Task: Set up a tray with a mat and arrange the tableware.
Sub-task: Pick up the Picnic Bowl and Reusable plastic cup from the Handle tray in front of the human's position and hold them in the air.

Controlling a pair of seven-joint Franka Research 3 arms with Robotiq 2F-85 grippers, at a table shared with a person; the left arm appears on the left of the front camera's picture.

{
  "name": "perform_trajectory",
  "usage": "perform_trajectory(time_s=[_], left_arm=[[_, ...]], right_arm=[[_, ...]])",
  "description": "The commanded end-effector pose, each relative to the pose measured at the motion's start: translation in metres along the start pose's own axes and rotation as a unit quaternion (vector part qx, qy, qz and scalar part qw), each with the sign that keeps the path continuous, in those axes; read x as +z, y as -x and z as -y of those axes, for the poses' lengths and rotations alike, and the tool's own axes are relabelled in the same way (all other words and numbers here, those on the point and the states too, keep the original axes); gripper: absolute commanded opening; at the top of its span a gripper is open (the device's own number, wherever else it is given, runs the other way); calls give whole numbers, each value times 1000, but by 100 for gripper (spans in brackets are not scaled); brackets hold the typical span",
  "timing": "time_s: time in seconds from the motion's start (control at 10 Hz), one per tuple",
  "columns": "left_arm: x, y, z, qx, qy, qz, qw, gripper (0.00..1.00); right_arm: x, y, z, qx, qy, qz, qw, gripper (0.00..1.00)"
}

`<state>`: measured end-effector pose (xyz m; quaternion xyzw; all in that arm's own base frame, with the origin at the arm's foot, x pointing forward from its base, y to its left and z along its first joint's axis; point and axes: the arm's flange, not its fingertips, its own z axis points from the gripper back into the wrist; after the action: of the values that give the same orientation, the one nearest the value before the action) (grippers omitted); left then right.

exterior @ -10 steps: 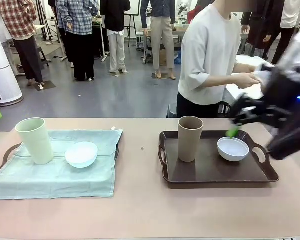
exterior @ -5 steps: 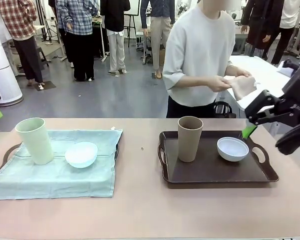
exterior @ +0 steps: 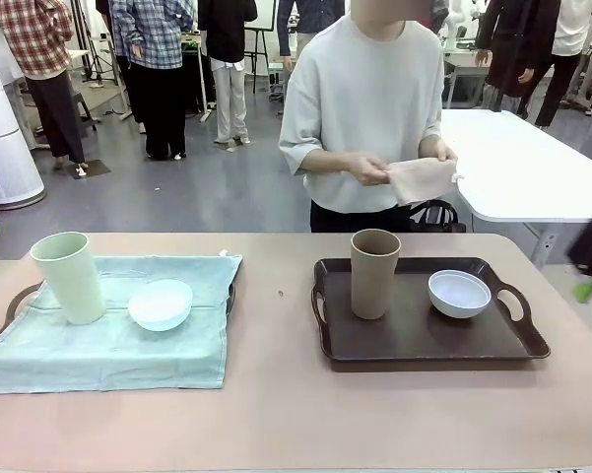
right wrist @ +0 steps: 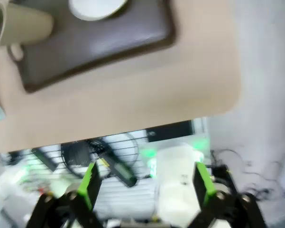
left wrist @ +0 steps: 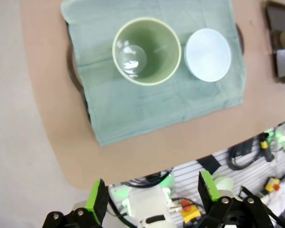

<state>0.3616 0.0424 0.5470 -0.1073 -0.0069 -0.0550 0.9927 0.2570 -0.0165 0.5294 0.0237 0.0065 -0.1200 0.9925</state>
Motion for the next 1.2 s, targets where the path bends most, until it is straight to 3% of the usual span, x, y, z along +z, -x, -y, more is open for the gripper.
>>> perform_trajectory(time_s=[0.0, 0.2, 0.4, 0.6, 0.8, 1.1], left_arm=[[2, -4, -10, 21, 66, -12, 998, 100], [12, 1, -37, 30, 161, 9, 986, 100], [13, 5, -78, 46, 252, 52, 965, 100], [10, 15, -100, 70, 295, 99, 948, 100], [-1, 21, -119, 82, 335, 122, 931, 100], [-9, 35, -144, 104, 364, 129, 917, 100]], right_arm=[[18, -21, 43, 0, -61, -3, 998, 100], [27, -12, 98, -24, -212, 2, 977, 100], [19, 6, 151, -54, -346, 24, 936, 100], [6, 15, 182, -86, -438, 40, 894, 100], [-1, 19, 199, -100, -509, 49, 853, 100], [-4, 33, 226, -101, -530, 48, 840, 100]])
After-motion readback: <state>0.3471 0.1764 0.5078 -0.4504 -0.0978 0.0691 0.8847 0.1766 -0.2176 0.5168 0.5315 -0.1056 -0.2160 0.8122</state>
